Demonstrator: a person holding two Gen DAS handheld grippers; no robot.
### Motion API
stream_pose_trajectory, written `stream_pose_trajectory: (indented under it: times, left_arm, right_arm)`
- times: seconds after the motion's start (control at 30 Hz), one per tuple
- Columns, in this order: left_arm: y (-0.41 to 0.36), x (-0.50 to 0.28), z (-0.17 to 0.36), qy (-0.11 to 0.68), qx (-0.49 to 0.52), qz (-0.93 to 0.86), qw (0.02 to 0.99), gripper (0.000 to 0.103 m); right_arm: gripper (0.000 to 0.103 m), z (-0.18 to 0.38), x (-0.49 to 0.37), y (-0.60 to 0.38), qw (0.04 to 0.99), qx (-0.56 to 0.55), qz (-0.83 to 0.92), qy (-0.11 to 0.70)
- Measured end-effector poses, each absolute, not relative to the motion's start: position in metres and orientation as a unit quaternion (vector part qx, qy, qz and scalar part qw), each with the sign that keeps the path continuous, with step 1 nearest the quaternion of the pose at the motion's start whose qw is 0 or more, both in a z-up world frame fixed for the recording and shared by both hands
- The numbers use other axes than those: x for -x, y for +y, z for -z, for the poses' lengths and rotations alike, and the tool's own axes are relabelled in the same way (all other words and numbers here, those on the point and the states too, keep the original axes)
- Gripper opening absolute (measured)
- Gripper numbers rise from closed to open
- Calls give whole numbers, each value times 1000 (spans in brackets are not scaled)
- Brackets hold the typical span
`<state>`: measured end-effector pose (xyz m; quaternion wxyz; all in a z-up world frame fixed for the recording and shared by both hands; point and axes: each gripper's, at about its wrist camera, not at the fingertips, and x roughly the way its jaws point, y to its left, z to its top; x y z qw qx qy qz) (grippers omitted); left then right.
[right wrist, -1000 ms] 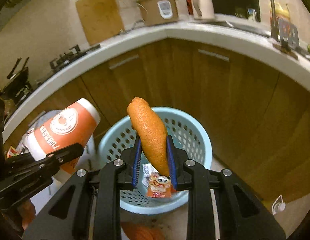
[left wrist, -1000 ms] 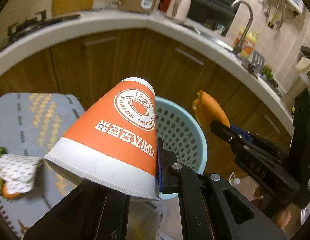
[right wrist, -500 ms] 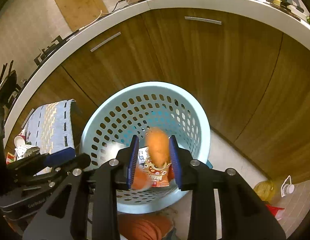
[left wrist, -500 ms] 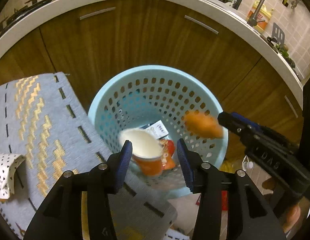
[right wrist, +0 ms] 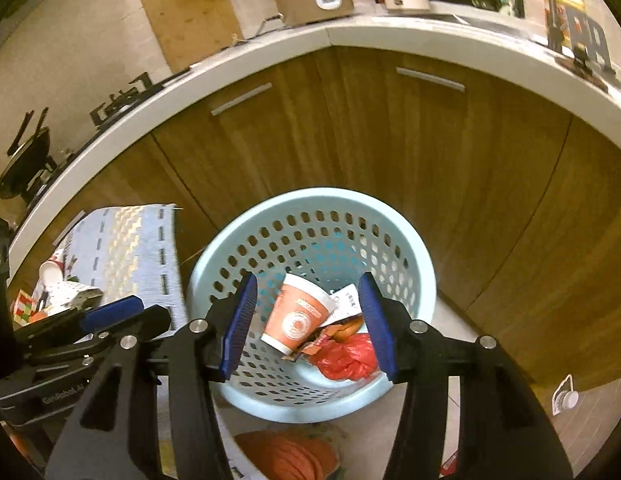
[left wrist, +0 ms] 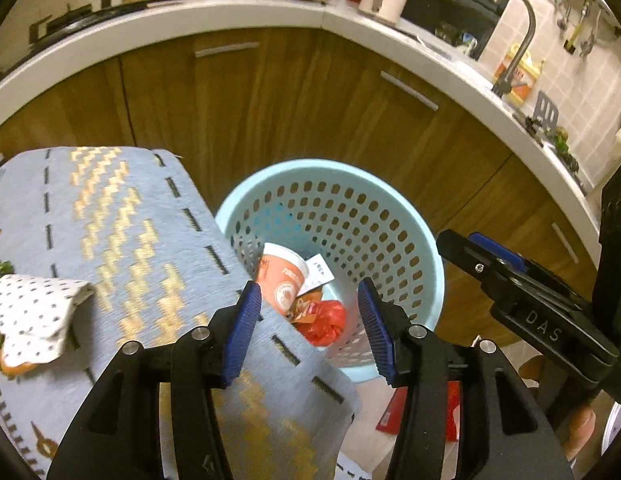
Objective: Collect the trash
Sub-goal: 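Move both open tools from the basket back over the table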
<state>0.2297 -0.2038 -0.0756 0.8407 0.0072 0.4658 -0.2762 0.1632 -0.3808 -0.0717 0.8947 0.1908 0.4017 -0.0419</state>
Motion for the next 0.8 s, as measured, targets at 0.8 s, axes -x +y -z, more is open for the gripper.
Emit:
stream_pose_trajectory:
  times: [0.8]
  left_arm:
    - [66,-152,29,340,133,27,931,71]
  right_arm:
    - [49,25,-145,-171,929,-70,-141,335]
